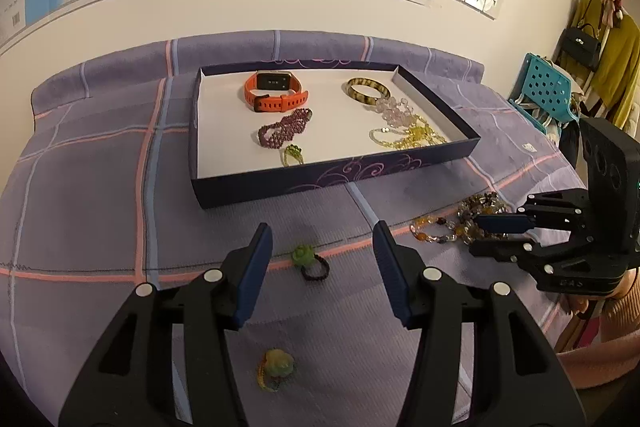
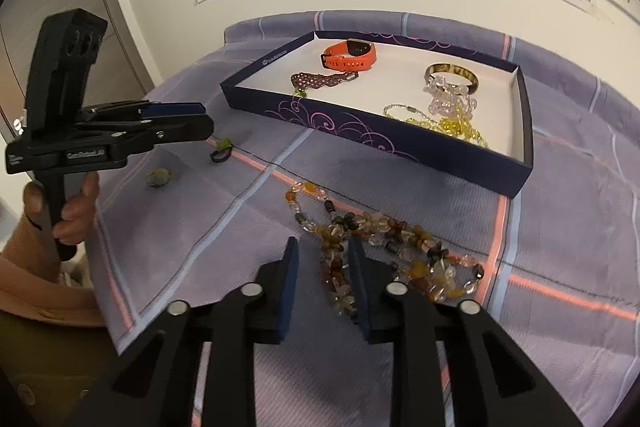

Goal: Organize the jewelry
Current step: 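Grasp the multicolour bead necklace with the right gripper while the left grasps the green-stone ring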

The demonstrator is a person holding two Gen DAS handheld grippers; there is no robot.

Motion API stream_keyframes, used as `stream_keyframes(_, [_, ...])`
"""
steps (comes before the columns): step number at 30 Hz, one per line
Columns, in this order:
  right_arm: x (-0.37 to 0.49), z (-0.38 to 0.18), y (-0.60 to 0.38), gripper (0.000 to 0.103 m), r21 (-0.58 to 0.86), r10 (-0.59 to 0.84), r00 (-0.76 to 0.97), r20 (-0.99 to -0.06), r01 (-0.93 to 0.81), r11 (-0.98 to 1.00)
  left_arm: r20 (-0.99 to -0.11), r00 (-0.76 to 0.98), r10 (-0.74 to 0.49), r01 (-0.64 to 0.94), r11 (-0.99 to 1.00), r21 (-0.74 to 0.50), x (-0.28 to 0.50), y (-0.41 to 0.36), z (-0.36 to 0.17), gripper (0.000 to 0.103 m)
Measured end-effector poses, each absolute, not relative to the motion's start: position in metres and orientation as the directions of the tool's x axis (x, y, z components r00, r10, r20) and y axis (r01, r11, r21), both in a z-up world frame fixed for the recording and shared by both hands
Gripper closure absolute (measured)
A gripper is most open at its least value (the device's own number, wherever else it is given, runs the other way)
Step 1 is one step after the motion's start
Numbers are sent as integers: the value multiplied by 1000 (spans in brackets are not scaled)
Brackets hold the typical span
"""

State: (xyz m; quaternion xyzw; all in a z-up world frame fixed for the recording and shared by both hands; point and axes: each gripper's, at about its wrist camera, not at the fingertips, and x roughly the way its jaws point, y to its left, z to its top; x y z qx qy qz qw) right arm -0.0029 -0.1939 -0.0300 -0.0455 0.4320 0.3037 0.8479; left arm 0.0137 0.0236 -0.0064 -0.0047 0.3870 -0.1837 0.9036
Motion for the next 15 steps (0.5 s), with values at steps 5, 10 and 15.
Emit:
stream_keyframes(5, [0, -33, -200, 89, 205, 475, 437, -763, -534, 820, -701, 629, -335, 322, 933, -157, 13, 24, -9, 51])
stream_keyframes(10, [5, -25, -222, 94, 351, 571, 425, -703, -491, 798, -705, 624, -338, 329, 931, -155, 13, 25, -10, 51])
stream_keyframes(15, [10, -14, -249, 94, 462, 631, 444, -636, -436, 772, -714, 615, -336, 337, 930, -147, 13, 22, -13, 51])
